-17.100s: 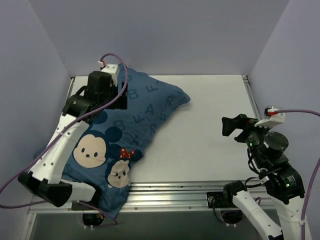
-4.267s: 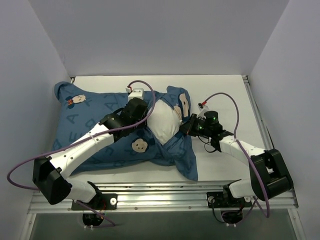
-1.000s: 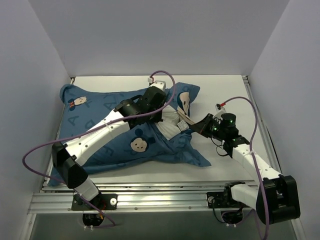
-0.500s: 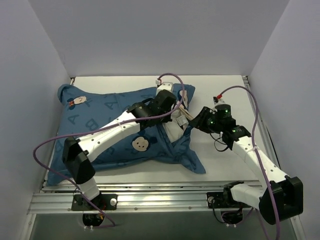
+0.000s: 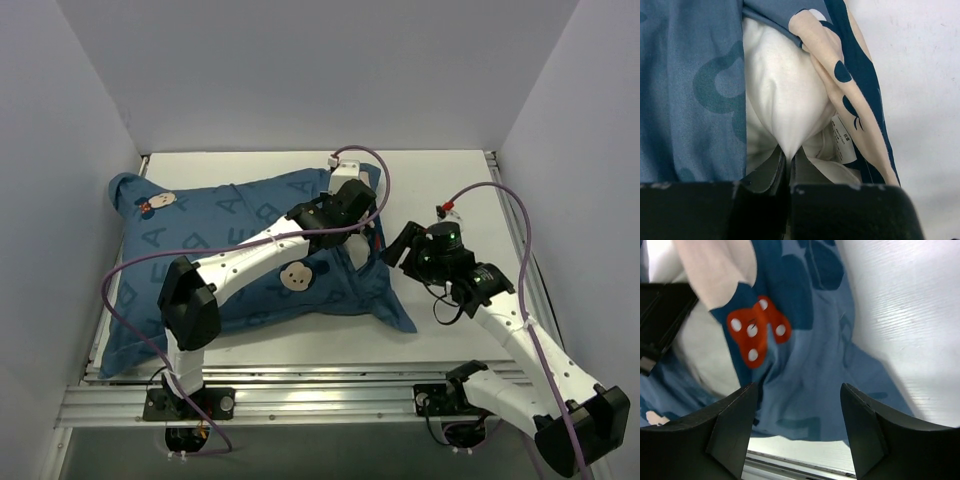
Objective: Remove the pillowcase from the pillow
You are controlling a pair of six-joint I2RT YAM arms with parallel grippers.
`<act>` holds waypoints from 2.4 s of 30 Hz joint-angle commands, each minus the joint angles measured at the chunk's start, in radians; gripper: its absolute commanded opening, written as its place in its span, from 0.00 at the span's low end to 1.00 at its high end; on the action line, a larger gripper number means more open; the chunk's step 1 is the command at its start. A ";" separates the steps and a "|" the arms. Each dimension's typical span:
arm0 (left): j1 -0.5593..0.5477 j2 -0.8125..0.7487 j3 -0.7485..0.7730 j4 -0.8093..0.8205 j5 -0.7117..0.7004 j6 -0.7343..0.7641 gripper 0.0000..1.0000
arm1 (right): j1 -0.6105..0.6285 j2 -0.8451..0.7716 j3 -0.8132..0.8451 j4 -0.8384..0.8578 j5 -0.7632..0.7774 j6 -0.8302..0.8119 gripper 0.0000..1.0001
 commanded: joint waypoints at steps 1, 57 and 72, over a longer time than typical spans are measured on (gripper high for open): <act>-0.004 0.010 0.053 0.095 -0.039 -0.005 0.02 | 0.055 -0.004 0.034 -0.011 0.086 0.072 0.63; 0.339 -0.456 0.085 -0.370 0.322 0.224 0.02 | -0.247 -0.110 -0.290 0.165 -0.127 -0.066 0.00; 0.032 -0.453 -0.202 -0.195 0.410 0.153 0.02 | 0.046 0.030 -0.103 0.151 -0.026 -0.188 0.22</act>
